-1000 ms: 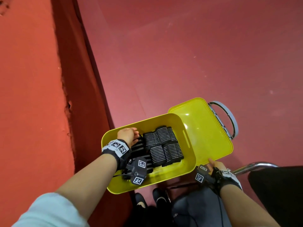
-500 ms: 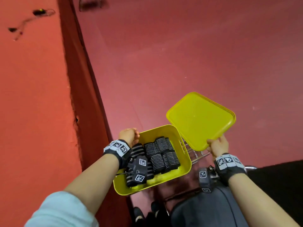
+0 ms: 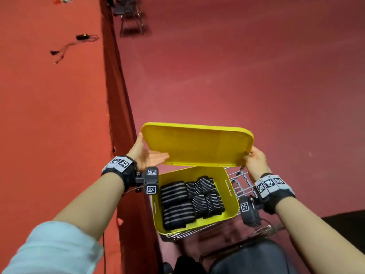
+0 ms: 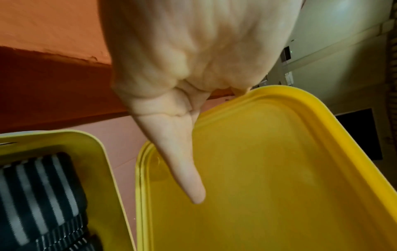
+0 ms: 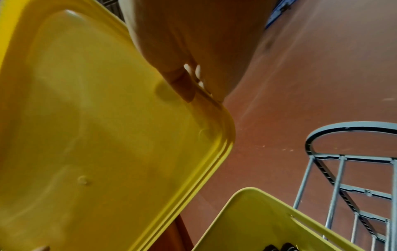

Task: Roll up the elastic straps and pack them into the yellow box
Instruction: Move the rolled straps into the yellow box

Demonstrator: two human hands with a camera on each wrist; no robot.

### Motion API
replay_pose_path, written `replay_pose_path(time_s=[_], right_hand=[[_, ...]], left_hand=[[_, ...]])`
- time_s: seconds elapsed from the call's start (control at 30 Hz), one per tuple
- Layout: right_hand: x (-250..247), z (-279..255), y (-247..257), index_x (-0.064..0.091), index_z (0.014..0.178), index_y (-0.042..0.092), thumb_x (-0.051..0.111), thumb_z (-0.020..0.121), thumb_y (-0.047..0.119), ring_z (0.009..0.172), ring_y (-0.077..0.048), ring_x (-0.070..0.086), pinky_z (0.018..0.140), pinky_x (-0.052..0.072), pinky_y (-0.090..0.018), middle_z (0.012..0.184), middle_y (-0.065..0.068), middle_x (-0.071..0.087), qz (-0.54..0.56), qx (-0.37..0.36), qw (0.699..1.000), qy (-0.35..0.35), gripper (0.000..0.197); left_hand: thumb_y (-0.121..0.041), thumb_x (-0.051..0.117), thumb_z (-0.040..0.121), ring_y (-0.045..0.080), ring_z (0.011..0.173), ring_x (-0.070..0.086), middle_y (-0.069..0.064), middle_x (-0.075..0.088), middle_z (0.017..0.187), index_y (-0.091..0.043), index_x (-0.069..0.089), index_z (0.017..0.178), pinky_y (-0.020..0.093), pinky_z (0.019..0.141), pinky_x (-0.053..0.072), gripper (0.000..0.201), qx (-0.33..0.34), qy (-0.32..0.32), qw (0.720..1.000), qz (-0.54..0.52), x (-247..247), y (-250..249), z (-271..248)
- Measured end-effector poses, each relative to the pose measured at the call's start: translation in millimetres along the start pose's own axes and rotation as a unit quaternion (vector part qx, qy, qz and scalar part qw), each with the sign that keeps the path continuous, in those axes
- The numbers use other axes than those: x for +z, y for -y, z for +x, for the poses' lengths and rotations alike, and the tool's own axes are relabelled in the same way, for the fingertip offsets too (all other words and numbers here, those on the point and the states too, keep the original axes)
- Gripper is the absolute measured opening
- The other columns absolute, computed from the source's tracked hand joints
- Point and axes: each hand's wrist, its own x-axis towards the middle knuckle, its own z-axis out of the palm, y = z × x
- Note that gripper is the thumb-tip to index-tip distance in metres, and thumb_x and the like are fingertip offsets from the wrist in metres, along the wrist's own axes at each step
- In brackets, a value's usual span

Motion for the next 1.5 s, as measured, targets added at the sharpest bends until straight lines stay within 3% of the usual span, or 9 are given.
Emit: replay_pose_path(time_s=[0.1, 0.27, 0.43, 0.5, 0.57, 0.73, 0.93, 1.07, 1.5], right_hand=[[8, 4, -3, 0.067, 0.089, 0.017, 0.044, 0.087, -0.02, 0.076, 0.001, 0.066, 0.067, 0.05, -0.009, 0.079, 0.011, 0.073, 0.004, -0.035, 0.999, 0.0, 0.044], [11, 19, -20, 0.066, 0.119, 0.01, 0.055, 0.087, -0.012, 0.12, -0.018, 0.053, 0.102, 0.045, -0.034, 0.129, -0.003, 0.054, -0.051, -0.011, 0.996, 0.066, 0.041], [6, 23, -49, 0.059, 0.115, 0.014, 0.041, 0.098, 0.003, 0.064, -0.017, 0.071, 0.053, 0.058, -0.028, 0.092, -0.011, 0.074, 0.16, 0.212, 0.961, 0.08, 0.027], [9, 16, -61, 0.064, 0.102, 0.007, 0.046, 0.096, 0.017, 0.062, -0.02, 0.07, 0.055, 0.057, -0.029, 0.077, -0.011, 0.074, 0.135, 0.256, 0.952, 0.101, 0.021], [10, 14, -84, 0.062, 0.114, -0.002, 0.052, 0.097, 0.016, 0.083, -0.03, 0.069, 0.076, 0.057, -0.04, 0.094, -0.019, 0.073, 0.025, 0.277, 0.953, 0.122, 0.027], [13, 17, -116, 0.04, 0.143, 0.015, 0.054, 0.092, 0.0, 0.115, -0.037, 0.055, 0.101, 0.044, -0.051, 0.135, -0.018, 0.054, -0.187, 0.239, 0.941, 0.15, 0.056], [31, 12, -125, 0.052, 0.135, 0.002, 0.059, 0.088, 0.002, 0.117, -0.036, 0.055, 0.094, 0.043, -0.037, 0.131, -0.019, 0.058, -0.325, 0.177, 0.926, 0.074, 0.047], [33, 9, -137, 0.054, 0.136, 0.012, 0.058, 0.089, 0.007, 0.109, -0.037, 0.059, 0.094, 0.047, -0.038, 0.127, -0.02, 0.061, -0.352, 0.139, 0.925, 0.037, 0.048], [39, 2, -150, 0.048, 0.141, 0.018, 0.05, 0.095, 0.009, 0.105, -0.038, 0.059, 0.087, 0.046, -0.037, 0.12, -0.022, 0.063, -0.383, 0.118, 0.913, 0.075, 0.047]], left_hand=[[-0.059, 0.043, 0.093, 0.037, 0.068, 0.072, 0.034, 0.068, 0.088, 0.021, 0.047, 0.116, 0.04, 0.063, 0.058, 0.084, 0.004, 0.007, 0.995, -0.103, -23, 8, -10], [-0.009, 0.043, 0.097, 0.023, 0.053, 0.069, 0.018, 0.07, 0.065, 0.007, 0.059, 0.089, 0.029, 0.052, 0.058, 0.024, 0.057, -0.041, 0.994, -0.081, -53, 29, -19], [0.0, 0.035, 0.1, 0.026, 0.08, 0.073, 0.017, 0.072, 0.099, 0.0, 0.056, 0.117, 0.037, 0.064, 0.061, 0.028, 0.067, 0.016, 0.997, -0.015, -82, 85, 1], [0.004, 0.037, 0.098, 0.029, 0.089, 0.068, 0.018, 0.066, 0.113, -0.008, 0.053, 0.121, 0.04, 0.064, 0.06, 0.03, 0.079, 0.006, 0.997, -0.002, -91, 111, 12], [0.008, 0.039, 0.095, 0.03, 0.089, 0.063, 0.017, 0.062, 0.112, -0.014, 0.053, 0.119, 0.042, 0.062, 0.059, 0.035, 0.065, -0.038, 0.997, 0.033, -95, 131, 23], [-0.003, 0.055, 0.091, 0.018, 0.053, 0.042, 0.007, 0.049, 0.065, -0.006, 0.056, 0.098, 0.023, 0.047, 0.038, 0.008, 0.069, -0.212, 0.938, 0.267, -94, 159, 43], [-0.023, 0.064, 0.088, 0.025, 0.076, 0.059, 0.006, 0.063, 0.082, -0.016, 0.058, 0.076, 0.028, 0.07, 0.048, 0.015, 0.056, -0.289, 0.827, 0.48, -93, 165, 57], [-0.026, 0.059, 0.091, 0.031, 0.099, 0.063, 0.01, 0.068, 0.103, -0.011, 0.063, 0.094, 0.03, 0.08, 0.046, 0.015, 0.062, -0.313, 0.778, 0.541, -84, 175, 63], [-0.026, 0.046, 0.097, 0.033, 0.106, 0.06, 0.013, 0.062, 0.116, -0.01, 0.054, 0.116, 0.036, 0.085, 0.045, 0.026, 0.081, -0.358, 0.751, 0.548, -91, 195, 64]])
